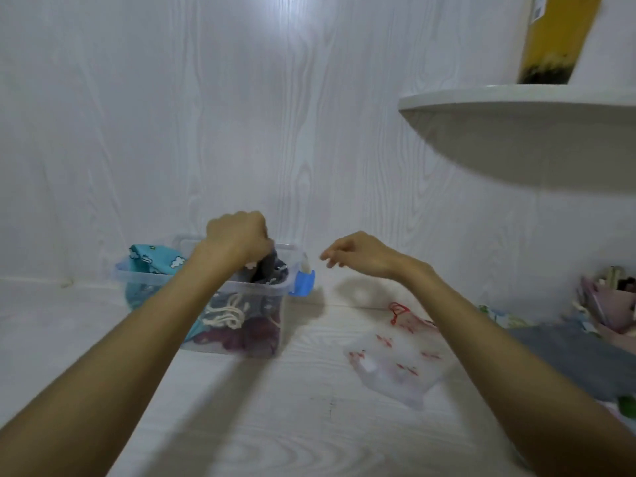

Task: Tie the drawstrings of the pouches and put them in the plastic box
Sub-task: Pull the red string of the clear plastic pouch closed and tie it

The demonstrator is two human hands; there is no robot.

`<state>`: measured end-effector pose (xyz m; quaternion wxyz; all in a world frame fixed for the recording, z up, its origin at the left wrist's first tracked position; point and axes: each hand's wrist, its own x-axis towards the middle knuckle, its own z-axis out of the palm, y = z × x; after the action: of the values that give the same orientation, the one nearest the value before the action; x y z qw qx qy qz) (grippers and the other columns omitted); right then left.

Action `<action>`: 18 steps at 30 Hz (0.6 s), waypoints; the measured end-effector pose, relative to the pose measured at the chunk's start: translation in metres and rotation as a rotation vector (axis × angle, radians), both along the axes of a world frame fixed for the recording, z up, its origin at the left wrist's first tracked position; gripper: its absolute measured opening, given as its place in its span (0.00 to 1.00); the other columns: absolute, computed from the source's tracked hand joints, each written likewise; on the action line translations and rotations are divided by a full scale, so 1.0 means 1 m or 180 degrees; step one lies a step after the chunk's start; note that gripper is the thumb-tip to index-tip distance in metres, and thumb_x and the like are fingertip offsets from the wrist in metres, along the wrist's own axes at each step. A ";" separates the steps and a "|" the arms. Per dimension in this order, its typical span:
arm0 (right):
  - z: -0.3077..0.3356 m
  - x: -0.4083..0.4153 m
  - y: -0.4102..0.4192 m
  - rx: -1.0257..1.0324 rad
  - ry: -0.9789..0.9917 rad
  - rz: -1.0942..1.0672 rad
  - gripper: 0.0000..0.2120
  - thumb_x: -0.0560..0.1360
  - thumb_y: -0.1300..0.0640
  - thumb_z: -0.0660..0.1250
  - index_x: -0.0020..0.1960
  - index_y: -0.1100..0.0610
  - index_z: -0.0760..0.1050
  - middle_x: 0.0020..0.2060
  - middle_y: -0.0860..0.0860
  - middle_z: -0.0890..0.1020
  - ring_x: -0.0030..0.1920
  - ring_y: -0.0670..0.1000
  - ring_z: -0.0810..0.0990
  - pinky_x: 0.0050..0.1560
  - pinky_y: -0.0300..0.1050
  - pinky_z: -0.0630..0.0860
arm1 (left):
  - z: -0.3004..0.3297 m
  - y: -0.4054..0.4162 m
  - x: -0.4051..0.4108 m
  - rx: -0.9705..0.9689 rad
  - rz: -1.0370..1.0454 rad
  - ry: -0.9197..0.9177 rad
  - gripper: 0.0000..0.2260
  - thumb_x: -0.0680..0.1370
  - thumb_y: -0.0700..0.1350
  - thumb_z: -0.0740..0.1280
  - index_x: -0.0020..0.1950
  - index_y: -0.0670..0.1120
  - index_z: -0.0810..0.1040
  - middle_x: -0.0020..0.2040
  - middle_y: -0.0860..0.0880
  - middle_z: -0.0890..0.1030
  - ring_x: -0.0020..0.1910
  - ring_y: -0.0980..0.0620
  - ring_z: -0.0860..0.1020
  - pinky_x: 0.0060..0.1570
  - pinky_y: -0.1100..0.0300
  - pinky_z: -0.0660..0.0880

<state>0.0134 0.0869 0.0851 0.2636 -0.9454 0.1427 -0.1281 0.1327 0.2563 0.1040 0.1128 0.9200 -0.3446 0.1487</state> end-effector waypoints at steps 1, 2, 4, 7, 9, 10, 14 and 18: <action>-0.003 -0.014 -0.013 0.0118 0.0185 -0.0058 0.13 0.79 0.58 0.59 0.58 0.57 0.79 0.51 0.53 0.83 0.49 0.48 0.78 0.53 0.39 0.73 | 0.001 -0.008 -0.014 -0.0223 -0.0184 -0.0165 0.11 0.78 0.50 0.62 0.52 0.45 0.80 0.46 0.46 0.80 0.42 0.45 0.74 0.42 0.58 0.66; -0.008 -0.028 -0.027 0.0244 0.0443 -0.0146 0.13 0.79 0.58 0.58 0.59 0.57 0.78 0.51 0.53 0.82 0.49 0.49 0.78 0.51 0.40 0.73 | 0.001 -0.016 -0.030 -0.0413 -0.0430 -0.0249 0.11 0.78 0.49 0.62 0.53 0.47 0.81 0.48 0.46 0.81 0.43 0.44 0.76 0.42 0.58 0.66; -0.023 -0.049 -0.049 0.0291 0.1095 -0.0346 0.13 0.78 0.57 0.59 0.60 0.56 0.78 0.52 0.52 0.81 0.52 0.51 0.78 0.55 0.44 0.74 | -0.011 -0.037 -0.056 -0.0576 -0.0975 -0.0148 0.11 0.77 0.50 0.62 0.53 0.50 0.81 0.51 0.48 0.82 0.48 0.43 0.79 0.45 0.58 0.71; -0.067 -0.069 -0.075 -0.0279 0.1913 -0.0683 0.17 0.78 0.56 0.60 0.66 0.57 0.73 0.66 0.56 0.73 0.67 0.56 0.71 0.68 0.49 0.66 | -0.048 -0.073 -0.079 -0.0067 -0.1521 0.0515 0.11 0.76 0.50 0.63 0.55 0.52 0.81 0.55 0.48 0.82 0.55 0.44 0.79 0.56 0.52 0.75; -0.102 -0.084 -0.084 -0.0556 0.1923 -0.1044 0.23 0.80 0.52 0.57 0.73 0.53 0.62 0.73 0.54 0.63 0.71 0.56 0.65 0.71 0.48 0.61 | -0.077 -0.093 -0.086 0.0479 -0.1605 0.0850 0.14 0.78 0.52 0.62 0.63 0.53 0.77 0.64 0.49 0.77 0.63 0.45 0.74 0.63 0.52 0.71; -0.117 -0.090 -0.085 -0.0635 0.1826 -0.1176 0.24 0.80 0.49 0.55 0.75 0.51 0.58 0.75 0.53 0.61 0.72 0.56 0.63 0.72 0.50 0.60 | -0.092 -0.099 -0.088 0.0676 -0.1621 0.0975 0.17 0.79 0.53 0.61 0.67 0.53 0.72 0.68 0.49 0.73 0.66 0.46 0.72 0.65 0.53 0.68; -0.143 -0.108 -0.075 -0.1183 0.1667 -0.1041 0.24 0.80 0.45 0.48 0.75 0.47 0.55 0.75 0.53 0.59 0.73 0.57 0.58 0.72 0.53 0.54 | -0.138 -0.113 -0.082 0.0842 -0.1505 0.1585 0.24 0.80 0.56 0.56 0.75 0.53 0.59 0.75 0.50 0.64 0.70 0.47 0.68 0.69 0.53 0.64; -0.130 -0.111 -0.070 -0.0594 0.1784 -0.0414 0.24 0.80 0.49 0.56 0.76 0.46 0.56 0.76 0.51 0.57 0.75 0.53 0.55 0.73 0.47 0.52 | -0.148 -0.115 -0.064 0.0443 -0.1226 0.1934 0.28 0.80 0.56 0.57 0.77 0.46 0.55 0.76 0.47 0.60 0.73 0.47 0.62 0.71 0.54 0.59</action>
<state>-0.0974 0.0166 -0.0448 0.1171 -0.9529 0.2578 0.1086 0.0686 0.1410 -0.0443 0.1731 0.8459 -0.4716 -0.1792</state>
